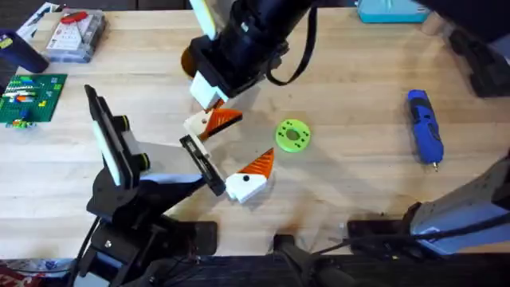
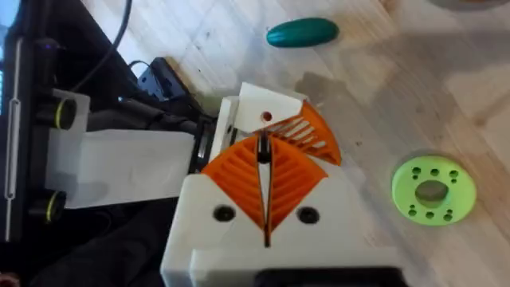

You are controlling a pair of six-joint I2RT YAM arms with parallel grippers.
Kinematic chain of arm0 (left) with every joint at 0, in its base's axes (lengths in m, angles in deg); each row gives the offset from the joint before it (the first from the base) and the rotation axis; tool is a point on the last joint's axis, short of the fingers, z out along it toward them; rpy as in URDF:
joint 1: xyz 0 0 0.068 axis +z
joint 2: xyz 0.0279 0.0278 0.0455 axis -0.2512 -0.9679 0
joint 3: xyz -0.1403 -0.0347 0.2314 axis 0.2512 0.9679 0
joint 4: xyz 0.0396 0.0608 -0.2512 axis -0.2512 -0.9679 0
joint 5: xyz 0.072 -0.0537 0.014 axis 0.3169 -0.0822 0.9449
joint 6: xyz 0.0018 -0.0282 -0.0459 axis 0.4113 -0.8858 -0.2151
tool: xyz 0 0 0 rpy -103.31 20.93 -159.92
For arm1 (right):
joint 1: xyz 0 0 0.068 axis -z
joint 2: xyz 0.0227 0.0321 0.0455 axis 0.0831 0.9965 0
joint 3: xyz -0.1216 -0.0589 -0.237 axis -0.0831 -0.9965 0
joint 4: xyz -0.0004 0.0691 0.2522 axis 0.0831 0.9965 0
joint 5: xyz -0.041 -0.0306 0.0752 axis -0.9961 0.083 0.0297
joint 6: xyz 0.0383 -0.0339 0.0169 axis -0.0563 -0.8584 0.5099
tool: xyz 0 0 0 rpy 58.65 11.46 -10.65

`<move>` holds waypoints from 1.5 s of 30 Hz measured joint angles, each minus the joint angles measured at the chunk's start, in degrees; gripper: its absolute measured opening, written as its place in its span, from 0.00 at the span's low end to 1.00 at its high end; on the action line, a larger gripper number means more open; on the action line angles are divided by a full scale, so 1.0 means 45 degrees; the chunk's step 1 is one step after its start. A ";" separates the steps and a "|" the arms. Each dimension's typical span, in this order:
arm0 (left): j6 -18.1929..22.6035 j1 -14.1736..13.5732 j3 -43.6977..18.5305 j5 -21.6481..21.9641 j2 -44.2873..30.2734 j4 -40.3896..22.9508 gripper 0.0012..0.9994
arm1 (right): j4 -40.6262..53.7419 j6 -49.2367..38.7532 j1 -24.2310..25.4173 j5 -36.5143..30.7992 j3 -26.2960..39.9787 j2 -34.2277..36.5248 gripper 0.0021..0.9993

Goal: Pick up the gripper from the table and insert it into the empty holder that is missing its gripper. Then pick up a screw, insert it into the mounting hole, and use the screwdriver to tighten it. Finally, clean up the table by picking up the vegetable and placing it into the bucket.

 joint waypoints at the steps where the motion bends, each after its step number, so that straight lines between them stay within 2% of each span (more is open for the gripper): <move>1: 0.0000 0.0000 0.0000 0.0000 -0.0003 0.0000 0.99 | 0.0019 -0.0018 -0.0070 -0.0117 0.0005 0.0054 0.01; 9: 0.0000 0.0000 0.0000 0.0000 -0.0002 0.0000 0.99 | 0.0021 -0.0294 -0.0690 -0.1123 0.0029 0.0148 0.01; 19: 0.0000 0.0000 0.0000 0.0000 -0.0003 0.0000 0.99 | 0.0016 -0.0391 -0.0736 -0.1375 0.0051 0.0581 0.01; 45: 0.0000 0.0000 0.0000 0.0000 -0.0002 0.0000 0.99 | 0.0296 -0.0731 -0.0736 -0.0858 0.0051 0.0716 0.01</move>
